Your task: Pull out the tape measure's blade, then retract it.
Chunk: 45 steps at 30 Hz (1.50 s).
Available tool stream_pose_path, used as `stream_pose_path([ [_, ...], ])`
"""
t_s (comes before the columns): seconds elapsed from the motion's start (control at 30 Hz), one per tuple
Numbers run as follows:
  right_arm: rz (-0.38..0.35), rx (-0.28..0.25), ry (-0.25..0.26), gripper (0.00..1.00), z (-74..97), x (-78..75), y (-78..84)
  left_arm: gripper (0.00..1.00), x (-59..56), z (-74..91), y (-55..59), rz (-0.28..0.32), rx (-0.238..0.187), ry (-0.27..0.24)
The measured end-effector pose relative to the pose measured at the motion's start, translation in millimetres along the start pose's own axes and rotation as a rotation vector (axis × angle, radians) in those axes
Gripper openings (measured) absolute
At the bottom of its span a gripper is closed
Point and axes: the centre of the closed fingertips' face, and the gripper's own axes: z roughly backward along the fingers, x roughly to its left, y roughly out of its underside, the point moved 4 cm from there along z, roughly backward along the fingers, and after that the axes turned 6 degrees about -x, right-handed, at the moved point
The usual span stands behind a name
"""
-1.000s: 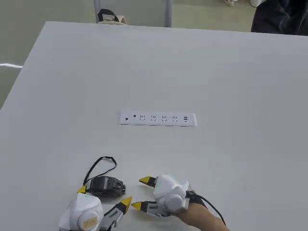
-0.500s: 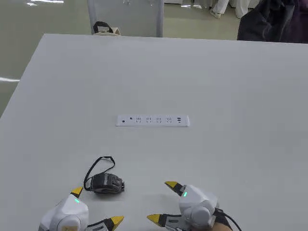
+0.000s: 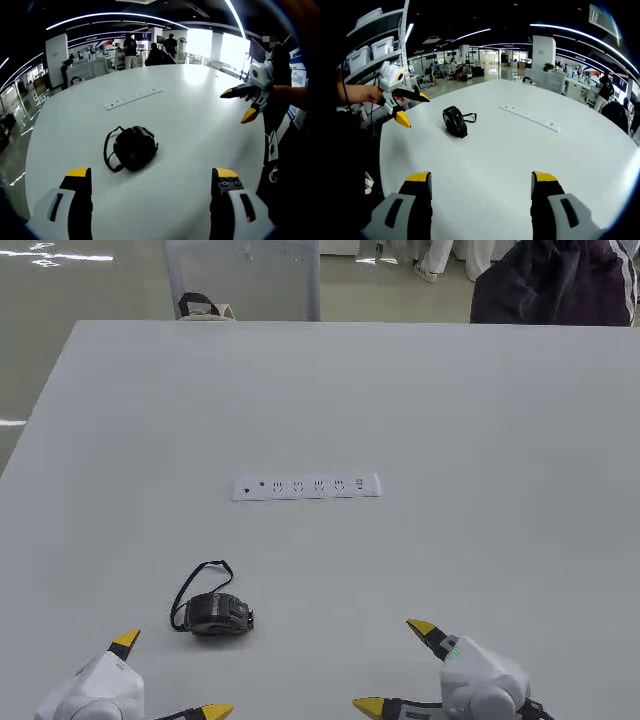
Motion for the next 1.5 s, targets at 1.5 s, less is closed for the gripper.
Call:
stream_pose_path([
  [1.5,-0.024,-0.061,0.072,0.94,54.5,12.9,-14.6,0.99,-4.9,35.1,12.4,-0.052,-0.017,-0.009],
])
